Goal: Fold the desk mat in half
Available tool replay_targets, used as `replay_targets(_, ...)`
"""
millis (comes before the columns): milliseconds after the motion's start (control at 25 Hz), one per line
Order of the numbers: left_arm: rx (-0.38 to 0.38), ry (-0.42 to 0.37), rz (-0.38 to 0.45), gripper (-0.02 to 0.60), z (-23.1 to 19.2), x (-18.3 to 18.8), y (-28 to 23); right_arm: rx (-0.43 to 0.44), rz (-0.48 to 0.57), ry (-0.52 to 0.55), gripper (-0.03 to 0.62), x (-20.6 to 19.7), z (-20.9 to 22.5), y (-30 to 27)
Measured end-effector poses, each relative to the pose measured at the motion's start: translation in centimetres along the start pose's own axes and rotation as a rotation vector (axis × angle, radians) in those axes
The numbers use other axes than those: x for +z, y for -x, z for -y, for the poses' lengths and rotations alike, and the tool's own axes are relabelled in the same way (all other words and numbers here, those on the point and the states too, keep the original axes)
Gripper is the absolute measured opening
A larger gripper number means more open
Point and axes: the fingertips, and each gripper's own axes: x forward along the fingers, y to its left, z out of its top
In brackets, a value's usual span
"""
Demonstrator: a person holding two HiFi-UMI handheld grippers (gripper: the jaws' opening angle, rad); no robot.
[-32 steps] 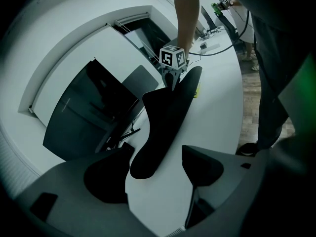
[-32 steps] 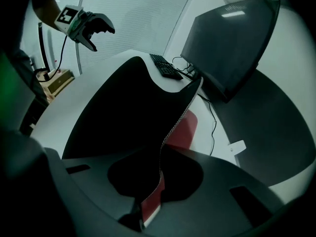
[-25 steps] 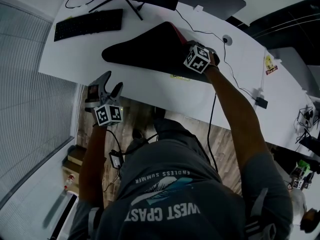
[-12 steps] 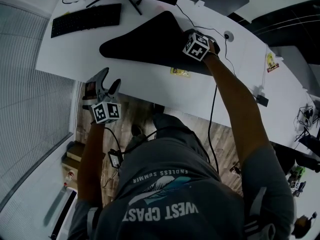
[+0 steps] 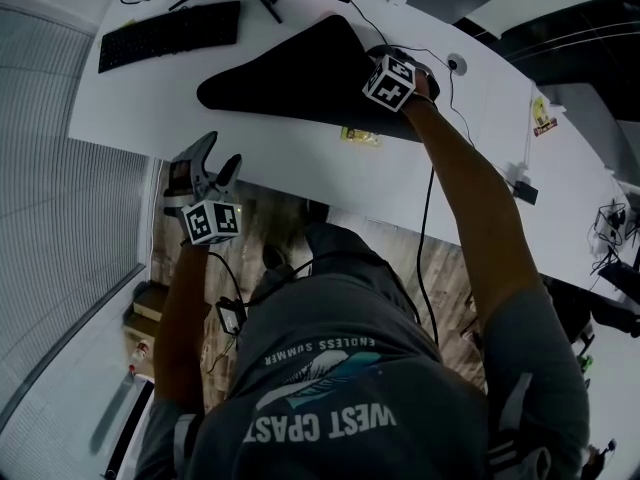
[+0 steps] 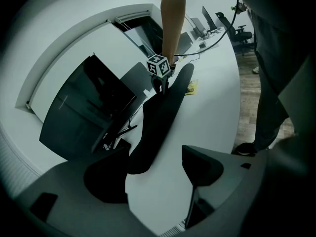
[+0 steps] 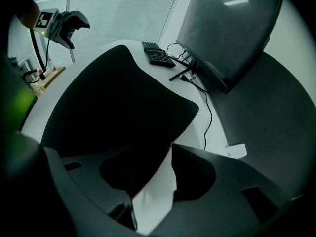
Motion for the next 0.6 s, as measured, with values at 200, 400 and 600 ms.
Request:
replay_targets(200, 0.009, 0.013, 0.003, 0.348, 0.0, -0.7, 0.6, -0.047, -0.030, -0.008, 0.227, -0.1, 0.5, -0.2)
replay_targets(400, 0.016, 0.020, 0.007, 0.348, 0.0, -1.1, 1.8, -0.047, -0.084, -0.019, 0.227, -0.8, 0.1, 0.0)
replay_targets(600, 0.044, 0.018, 0.019, 0.345, -1.2, -1.8, 2.8, -0.102, -0.097, -0.047, 0.224, -0.9, 0.4, 2.0)
